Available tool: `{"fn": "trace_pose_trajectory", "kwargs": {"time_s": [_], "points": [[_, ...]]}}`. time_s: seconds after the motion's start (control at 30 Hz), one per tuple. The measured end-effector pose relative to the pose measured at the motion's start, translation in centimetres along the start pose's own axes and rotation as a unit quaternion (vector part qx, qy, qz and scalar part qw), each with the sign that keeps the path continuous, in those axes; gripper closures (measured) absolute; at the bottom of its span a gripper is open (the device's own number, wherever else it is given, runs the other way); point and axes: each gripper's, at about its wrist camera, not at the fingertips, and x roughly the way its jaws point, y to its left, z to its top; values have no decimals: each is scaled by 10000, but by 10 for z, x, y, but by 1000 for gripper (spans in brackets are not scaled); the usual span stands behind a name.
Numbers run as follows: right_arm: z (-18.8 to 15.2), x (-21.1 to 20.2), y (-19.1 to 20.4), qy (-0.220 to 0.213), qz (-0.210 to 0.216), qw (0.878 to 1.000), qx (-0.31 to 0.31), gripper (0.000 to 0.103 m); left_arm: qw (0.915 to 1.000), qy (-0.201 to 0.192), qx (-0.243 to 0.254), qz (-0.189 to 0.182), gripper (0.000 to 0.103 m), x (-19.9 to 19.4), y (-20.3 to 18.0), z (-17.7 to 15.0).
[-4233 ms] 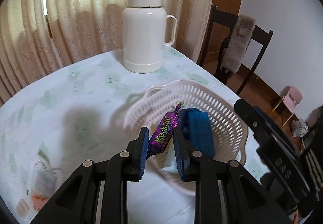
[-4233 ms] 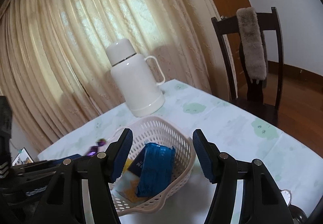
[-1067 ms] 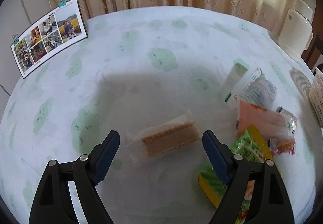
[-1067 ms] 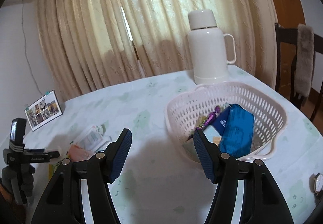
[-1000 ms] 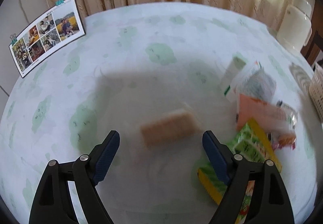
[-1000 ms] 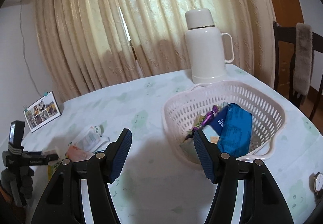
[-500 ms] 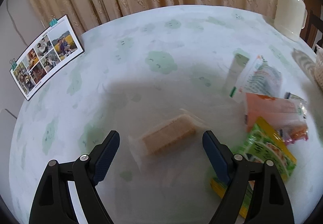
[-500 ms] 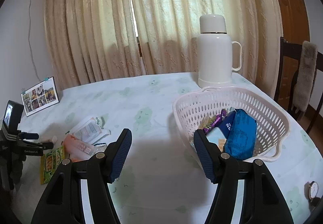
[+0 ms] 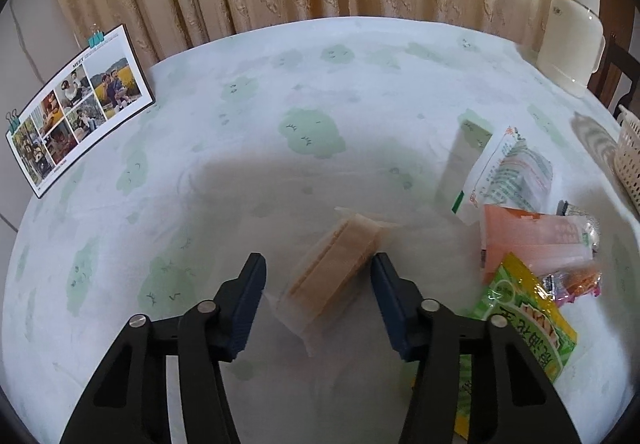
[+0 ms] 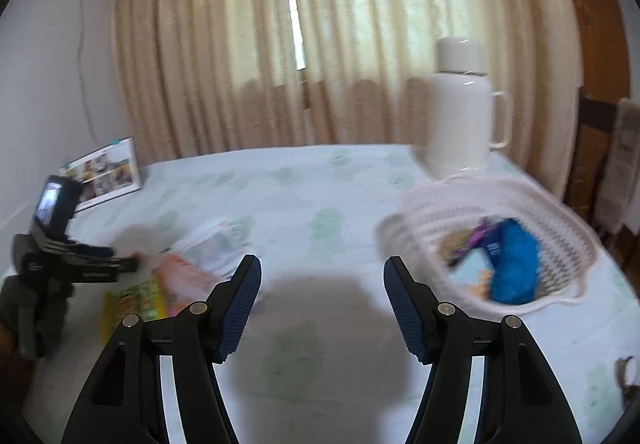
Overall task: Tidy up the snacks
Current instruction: 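Grasp the wafer bar with the left tool while the right tool grasps the green peanut bag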
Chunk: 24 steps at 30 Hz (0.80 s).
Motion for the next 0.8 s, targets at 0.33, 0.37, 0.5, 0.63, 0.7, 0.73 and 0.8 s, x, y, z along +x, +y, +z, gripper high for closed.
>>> {"fn": "trace_pose_trajectory", "kwargs": {"time_s": [0.33, 0.37, 0.5, 0.63, 0.7, 0.73, 0.8], "points": [[-13, 43, 37, 1206, 1419, 9821, 273, 38, 9978, -90, -628, -198, 69, -11, 25, 0], [-15, 45, 44, 1249, 1451, 9812, 223, 38, 9975, -101, -664, -216, 69, -12, 28, 0], [-17, 53, 73, 1446, 1573, 9769, -54, 33, 9968, -122, -733, -291, 69, -16, 32, 0], [-21, 66, 103, 1751, 1787, 9676, -347, 30, 9961, -195, -794, -336, 69, -22, 35, 0], [-24, 71, 116, 1841, 1827, 9643, -543, 24, 9957, -249, -822, -359, 70, -26, 37, 0], [-25, 73, 121, 1860, 1818, 9636, -618, 22, 9954, -285, -840, -373, 71, -29, 38, 0], [-26, 78, 134, 1911, 1752, 9624, -805, 21, 9952, -325, -850, -368, 72, -31, 39, 1]]}}
